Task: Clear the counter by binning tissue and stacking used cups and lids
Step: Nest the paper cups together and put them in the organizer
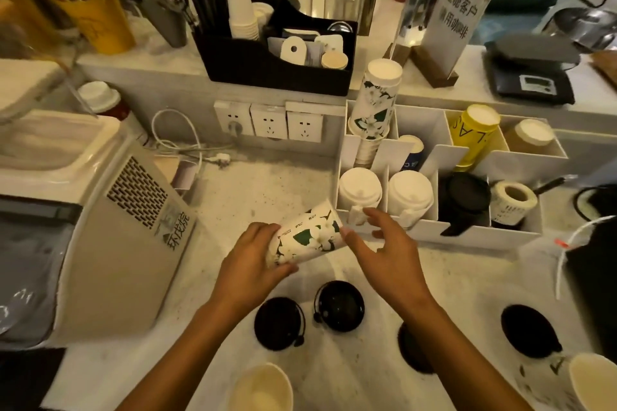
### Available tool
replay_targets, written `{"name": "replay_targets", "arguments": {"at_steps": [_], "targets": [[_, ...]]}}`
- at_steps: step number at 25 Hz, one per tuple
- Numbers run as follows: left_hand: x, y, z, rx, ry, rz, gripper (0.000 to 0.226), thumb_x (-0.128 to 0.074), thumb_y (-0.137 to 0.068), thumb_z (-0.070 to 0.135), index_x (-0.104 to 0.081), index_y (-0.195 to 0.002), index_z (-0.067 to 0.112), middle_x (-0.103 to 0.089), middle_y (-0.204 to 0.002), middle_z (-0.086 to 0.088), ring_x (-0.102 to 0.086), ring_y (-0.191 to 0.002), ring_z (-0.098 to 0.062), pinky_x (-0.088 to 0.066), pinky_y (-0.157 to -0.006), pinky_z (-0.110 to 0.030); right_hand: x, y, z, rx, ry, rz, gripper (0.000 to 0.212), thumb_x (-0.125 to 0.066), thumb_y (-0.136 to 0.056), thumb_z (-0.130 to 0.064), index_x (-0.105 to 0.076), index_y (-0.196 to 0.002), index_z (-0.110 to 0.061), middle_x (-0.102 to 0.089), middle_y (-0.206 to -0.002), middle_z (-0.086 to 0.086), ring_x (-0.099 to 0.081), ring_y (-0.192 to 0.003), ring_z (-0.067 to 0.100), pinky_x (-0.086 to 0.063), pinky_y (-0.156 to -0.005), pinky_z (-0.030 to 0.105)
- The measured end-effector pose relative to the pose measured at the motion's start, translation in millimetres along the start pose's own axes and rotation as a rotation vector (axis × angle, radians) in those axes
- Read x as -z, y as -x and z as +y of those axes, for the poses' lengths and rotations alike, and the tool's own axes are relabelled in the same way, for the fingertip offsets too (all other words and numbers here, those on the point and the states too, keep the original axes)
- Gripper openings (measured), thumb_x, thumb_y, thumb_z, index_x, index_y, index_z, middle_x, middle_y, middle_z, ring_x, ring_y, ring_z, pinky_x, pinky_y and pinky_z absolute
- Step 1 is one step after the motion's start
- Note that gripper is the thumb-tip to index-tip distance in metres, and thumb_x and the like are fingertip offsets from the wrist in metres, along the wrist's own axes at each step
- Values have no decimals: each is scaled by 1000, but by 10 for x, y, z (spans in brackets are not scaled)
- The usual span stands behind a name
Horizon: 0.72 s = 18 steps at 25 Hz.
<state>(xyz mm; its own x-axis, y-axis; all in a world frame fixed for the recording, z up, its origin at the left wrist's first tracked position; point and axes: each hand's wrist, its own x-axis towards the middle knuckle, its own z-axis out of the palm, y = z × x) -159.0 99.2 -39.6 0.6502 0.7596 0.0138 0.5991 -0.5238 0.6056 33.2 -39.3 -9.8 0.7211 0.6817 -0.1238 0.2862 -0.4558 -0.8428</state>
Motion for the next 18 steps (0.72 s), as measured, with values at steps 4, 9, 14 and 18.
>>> {"name": "replay_targets", "arguments": {"at_steps": [4,9,14,18], "targets": [[-37,344,399,-1,40,53,70,-84,-69,49,-54,-129,28,-52,-119,13,-56,-99,-8,-55,-76,-30,228,153,-77,-1,-112,-85,87,-55,-60,-91,-45,-136,-49,-53,-141,-15,-51,-112,5,-44,-83,28],[-234,725,882,10,45,101,70,-85,-71,46,-54,-131,25,-53,-123,12,-55,-102,-7,-51,-78,-18,530,364,50,-29,-257,-129,78,-61,-63,-78,-49,-133,-45,-59,-134,-9,-59,-106,9,-57,-76,26],[-519,1180,1250,114,190,57,72,-83,-69,54,-51,-129,32,-51,-120,19,-56,-103,-1,-48,-78,-10,816,586,333,-32,-277,-179,60,-71,-79,-57,-49,-134,-44,-57,-125,-13,-56,-95,1,-45,-63,10],[-697,1518,1407,260,393,-43,66,-80,-66,65,-52,-123,46,-59,-115,28,-58,-103,7,-55,-77,-15,977,728,577,-54,-287,-313,58,-72,-82,-50,-46,-133,-49,-58,-120,-14,-60,-99,6,-54,-72,22]]}}
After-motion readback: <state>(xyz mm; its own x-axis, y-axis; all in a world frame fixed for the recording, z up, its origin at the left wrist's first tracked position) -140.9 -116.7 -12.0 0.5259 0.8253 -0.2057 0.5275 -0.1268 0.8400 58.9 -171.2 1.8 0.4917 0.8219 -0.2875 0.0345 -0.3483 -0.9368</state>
